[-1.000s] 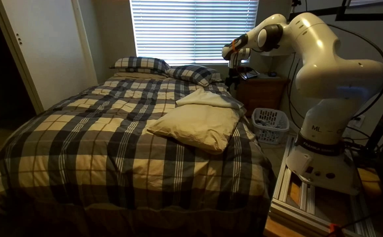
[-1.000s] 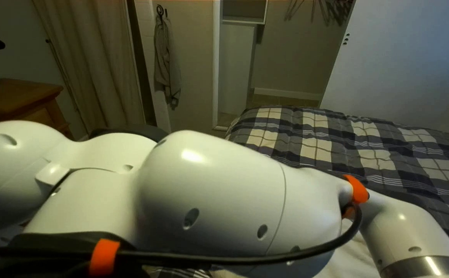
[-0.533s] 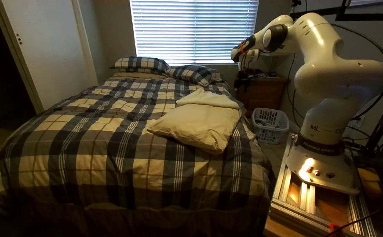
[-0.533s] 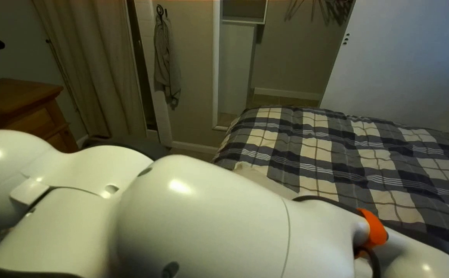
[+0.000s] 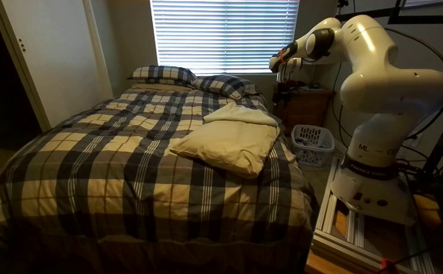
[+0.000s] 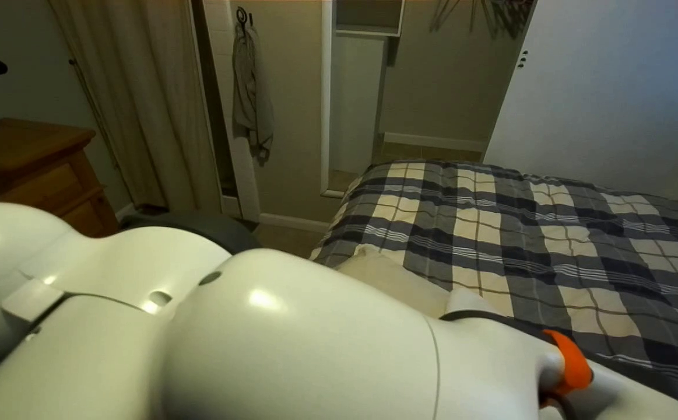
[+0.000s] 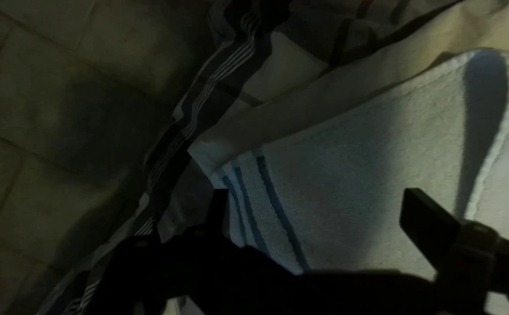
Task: Fold the towel into a triangle twice.
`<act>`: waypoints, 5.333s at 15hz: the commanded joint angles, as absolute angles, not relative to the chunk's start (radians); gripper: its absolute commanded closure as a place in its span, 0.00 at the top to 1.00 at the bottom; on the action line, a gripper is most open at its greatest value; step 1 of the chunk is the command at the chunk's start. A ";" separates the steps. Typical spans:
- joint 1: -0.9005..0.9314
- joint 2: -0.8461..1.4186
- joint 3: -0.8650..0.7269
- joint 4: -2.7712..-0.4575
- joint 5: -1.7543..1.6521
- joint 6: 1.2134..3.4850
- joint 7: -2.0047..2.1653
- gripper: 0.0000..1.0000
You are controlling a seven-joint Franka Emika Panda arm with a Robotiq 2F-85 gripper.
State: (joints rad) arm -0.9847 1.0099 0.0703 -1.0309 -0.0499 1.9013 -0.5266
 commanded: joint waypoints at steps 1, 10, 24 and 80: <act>-0.992 1.024 0.074 -1.020 -0.045 1.914 -0.535 1.00; -1.087 1.090 0.142 -0.987 0.044 1.882 -0.633 1.00; -1.150 1.267 0.244 -0.773 0.137 1.822 -0.675 1.00; -1.018 1.305 0.163 -0.550 -0.001 1.765 -0.568 0.01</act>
State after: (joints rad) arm -1.0628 1.3445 0.2103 -0.5454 0.0585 1.7987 -0.5900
